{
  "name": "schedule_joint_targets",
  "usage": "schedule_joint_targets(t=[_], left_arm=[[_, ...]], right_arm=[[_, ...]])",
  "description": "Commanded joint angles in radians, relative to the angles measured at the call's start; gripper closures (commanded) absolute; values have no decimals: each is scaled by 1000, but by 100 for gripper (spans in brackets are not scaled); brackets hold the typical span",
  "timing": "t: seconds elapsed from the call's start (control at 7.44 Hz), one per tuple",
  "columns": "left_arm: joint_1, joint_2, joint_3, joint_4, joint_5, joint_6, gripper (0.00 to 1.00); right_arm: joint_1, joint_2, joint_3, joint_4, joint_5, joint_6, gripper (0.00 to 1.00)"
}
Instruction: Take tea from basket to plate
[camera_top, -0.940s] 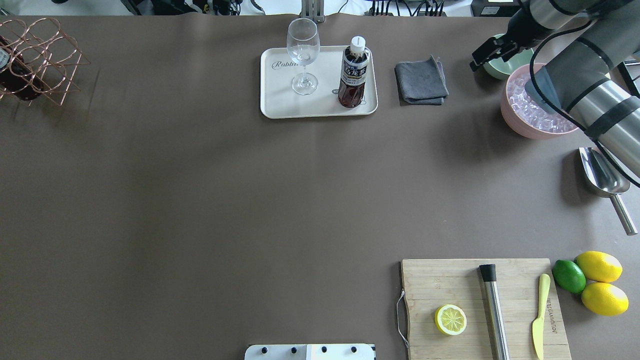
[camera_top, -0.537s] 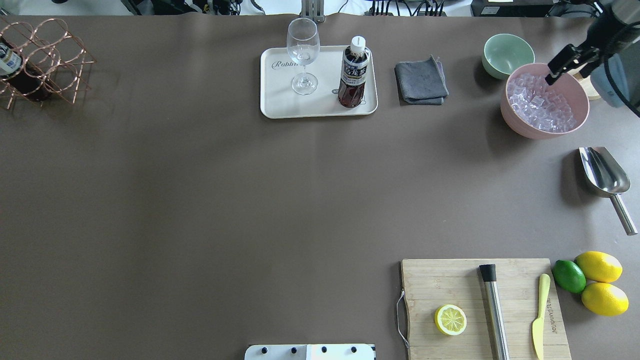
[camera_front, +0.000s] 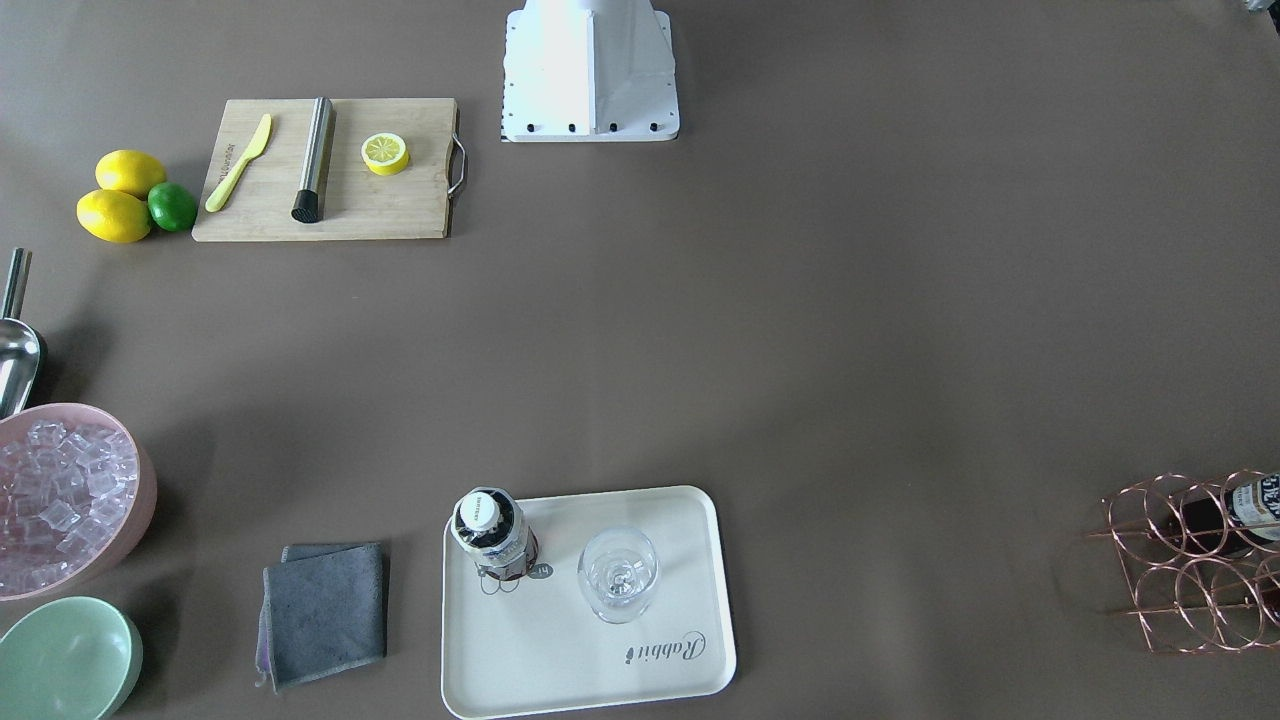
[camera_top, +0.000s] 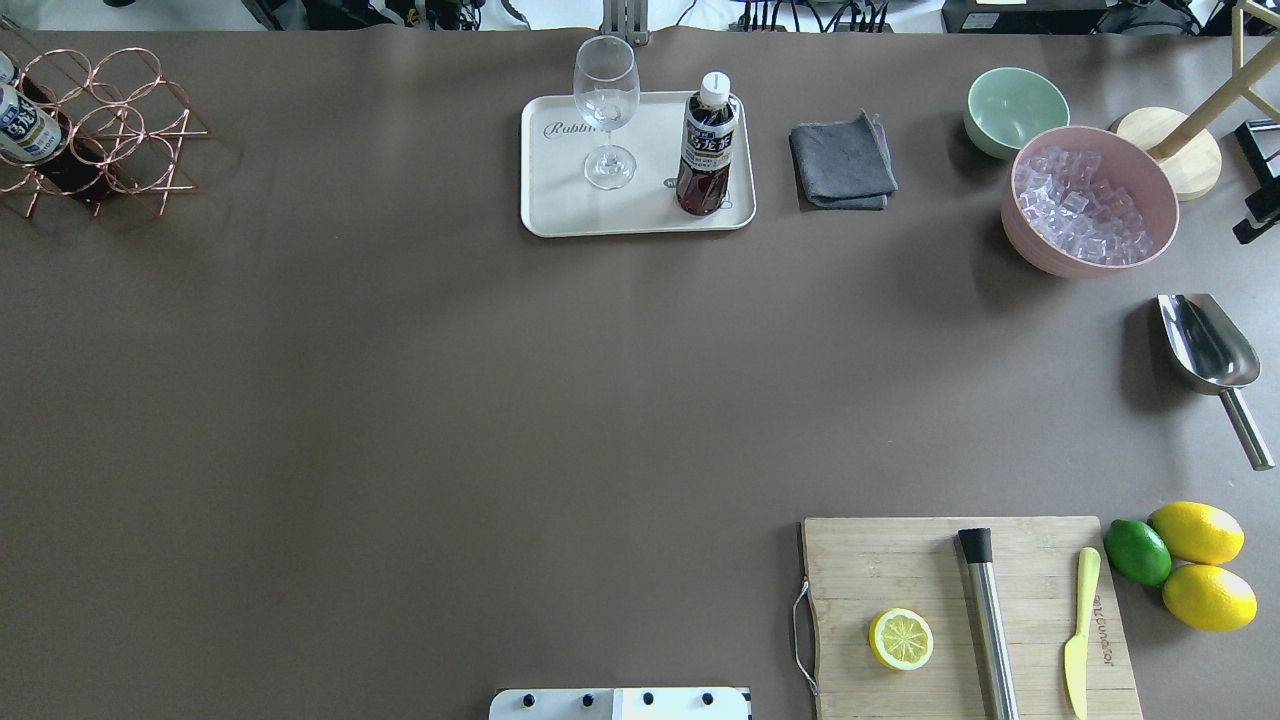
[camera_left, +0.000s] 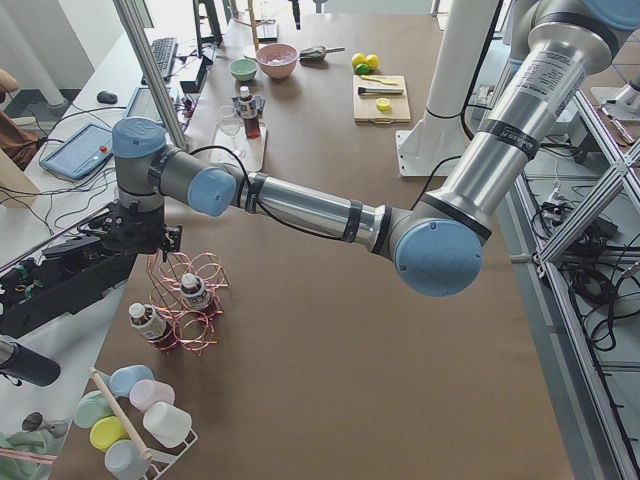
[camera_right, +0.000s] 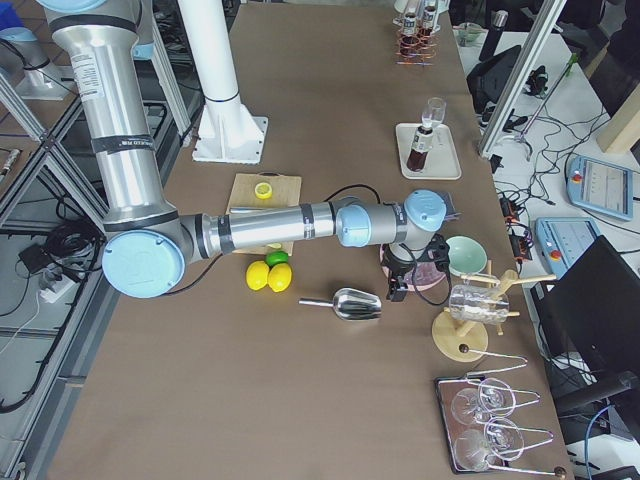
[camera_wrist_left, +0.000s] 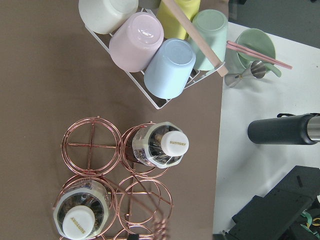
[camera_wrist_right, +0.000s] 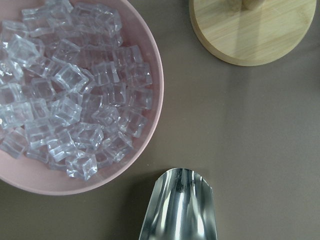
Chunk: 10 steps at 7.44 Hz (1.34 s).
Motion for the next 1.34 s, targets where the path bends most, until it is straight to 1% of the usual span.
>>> schedule_joint_targets(t=[0.0,0.13,0.27,0.4,0.54,0.67,0.81,0.94,1.07,1.21], left_arm=[[-6,192,-255,20,-9,116,2],[-6,284,-362,52,-59,242,2],[-6,363,-435,78,-97,366,2],[-11,403,-473,83,-99,445,2],[-18,493,-542,83,-127,529,2],[-22,536,-561,83,-180,693,2],[-28,566,-549,81,-182,810,2],[-26,576,-522,81,-179,916,2],[-23,578,-499,83,-178,1064,2],[-23,580,-477,71,-176,1131,2]], right_arm=[[-3,12,31,-71,7,4,0],[-1,-2,31,-75,7,3,0],[0,-23,32,-77,3,4,0],[5,-57,31,-78,-3,3,0],[20,-106,31,-78,-4,3,0],[29,-144,29,-78,-13,3,0],[46,-152,26,-77,-59,0,0],[66,-152,34,-64,-72,1,0],[75,-152,31,-40,-72,3,0],[82,-151,32,-23,-72,1,0]])
